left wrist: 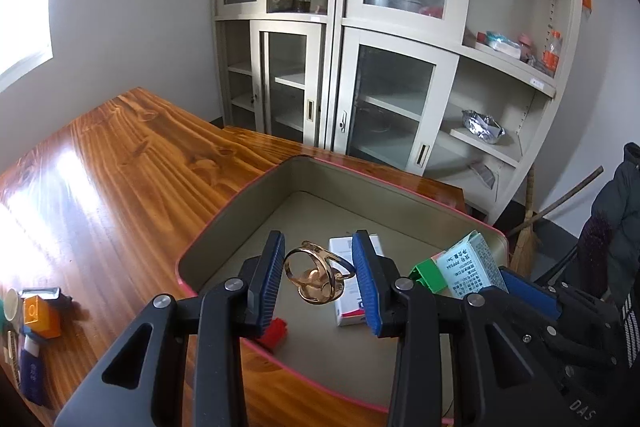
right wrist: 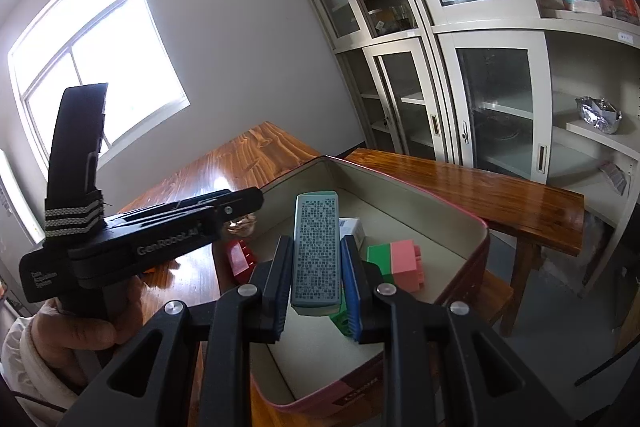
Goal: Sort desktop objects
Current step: 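Carry the ring and case into the pink tin and release both, then withdraw both tools from the tin toward the remaining objects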
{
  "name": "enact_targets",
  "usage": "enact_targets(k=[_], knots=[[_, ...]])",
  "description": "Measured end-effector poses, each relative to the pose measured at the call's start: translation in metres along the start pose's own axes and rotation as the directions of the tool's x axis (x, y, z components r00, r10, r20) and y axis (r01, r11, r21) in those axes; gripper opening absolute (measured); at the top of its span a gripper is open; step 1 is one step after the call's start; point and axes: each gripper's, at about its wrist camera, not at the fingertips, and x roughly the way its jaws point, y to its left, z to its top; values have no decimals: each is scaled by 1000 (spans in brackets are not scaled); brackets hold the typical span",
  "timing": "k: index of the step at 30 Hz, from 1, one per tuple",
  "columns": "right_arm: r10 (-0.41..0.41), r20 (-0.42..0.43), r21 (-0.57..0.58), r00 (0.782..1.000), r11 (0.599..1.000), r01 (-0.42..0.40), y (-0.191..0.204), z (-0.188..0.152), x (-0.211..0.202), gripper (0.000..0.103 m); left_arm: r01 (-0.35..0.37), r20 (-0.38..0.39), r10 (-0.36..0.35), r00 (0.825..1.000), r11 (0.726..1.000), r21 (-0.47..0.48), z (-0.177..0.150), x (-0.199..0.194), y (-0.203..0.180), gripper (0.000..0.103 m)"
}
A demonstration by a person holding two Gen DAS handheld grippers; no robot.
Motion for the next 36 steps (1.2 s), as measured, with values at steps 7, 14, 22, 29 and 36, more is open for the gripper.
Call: enact_targets(k=[7,14,22,29,36], knots=[[0,-3,4,1000,1000,0,-3,1,1,26,15,-33,-14,999,1000,12,-3,12,-9,38],[-3,-10,4,1000,1000,3,3,1,3,26,4,-48,-4,999,1000,4,-7,8,-4,46],[1,-33,33,999,999,0,9,0,8,30,-54,14,54,998,998,-31,-8,-16,18,67],[3,-11,5,1000,1000,-3,26,0,4,66,-97,29,99,995,994,-57,-16,-30,39,67],[25,-28,-26,999,999,-26,53,-2,8,69,-125,65,131,989,988,-88,-24,-54,61,67]])
